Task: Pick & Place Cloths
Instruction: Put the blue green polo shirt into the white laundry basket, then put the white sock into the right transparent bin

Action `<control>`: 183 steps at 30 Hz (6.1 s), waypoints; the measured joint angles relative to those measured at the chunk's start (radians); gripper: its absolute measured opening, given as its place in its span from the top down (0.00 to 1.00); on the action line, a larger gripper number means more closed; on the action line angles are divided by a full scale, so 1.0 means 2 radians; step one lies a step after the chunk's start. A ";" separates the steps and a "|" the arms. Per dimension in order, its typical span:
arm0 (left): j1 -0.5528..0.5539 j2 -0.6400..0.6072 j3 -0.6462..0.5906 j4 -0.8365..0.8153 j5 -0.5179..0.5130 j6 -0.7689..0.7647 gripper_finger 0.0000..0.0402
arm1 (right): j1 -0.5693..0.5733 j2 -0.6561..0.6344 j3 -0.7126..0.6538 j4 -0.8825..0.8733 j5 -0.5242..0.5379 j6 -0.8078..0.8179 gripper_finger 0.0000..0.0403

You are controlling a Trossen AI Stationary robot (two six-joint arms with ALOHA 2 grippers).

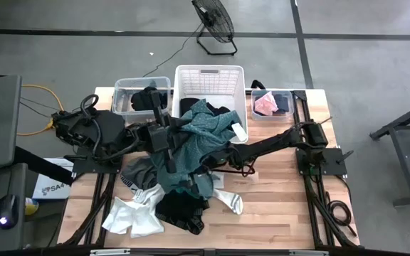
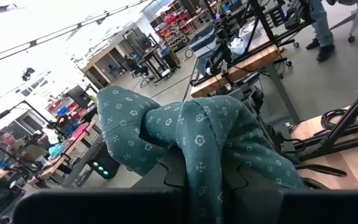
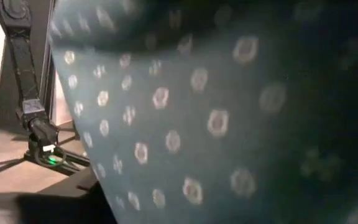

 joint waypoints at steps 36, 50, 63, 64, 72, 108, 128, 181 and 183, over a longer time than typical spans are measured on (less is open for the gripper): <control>-0.134 -0.076 0.001 -0.067 -0.238 -0.051 0.21 | -0.011 -0.240 0.000 -0.323 0.130 0.076 0.99; -0.170 -0.078 -0.010 -0.303 -0.216 -0.322 0.21 | -0.105 -0.319 0.000 -0.216 -0.014 0.055 0.99; -0.170 -0.076 -0.052 -0.306 -0.214 -0.347 0.21 | -0.198 -0.310 0.000 -0.034 -0.083 0.110 0.99; -0.170 -0.076 -0.055 -0.306 -0.214 -0.349 0.21 | -0.207 -0.310 0.000 -0.027 -0.084 0.108 0.99; -0.170 -0.074 -0.058 -0.314 -0.215 -0.360 0.21 | -0.275 -0.281 0.001 -0.008 -0.093 0.108 0.99; -0.170 -0.074 -0.116 -0.428 -0.215 -0.529 0.21 | -0.397 -0.130 0.001 -0.466 -0.075 0.197 0.99; -0.170 -0.152 -0.288 -0.420 -0.216 -0.653 0.21 | -0.365 -0.136 0.001 -0.565 -0.057 0.090 0.53; -0.050 -0.399 -0.979 0.480 0.182 -0.421 0.21 | 0.208 -0.251 -0.264 -0.431 0.271 0.289 0.30; -0.034 -0.399 -0.980 0.481 0.194 -0.419 0.21 | 0.216 -0.227 -0.266 -0.419 0.275 0.287 0.30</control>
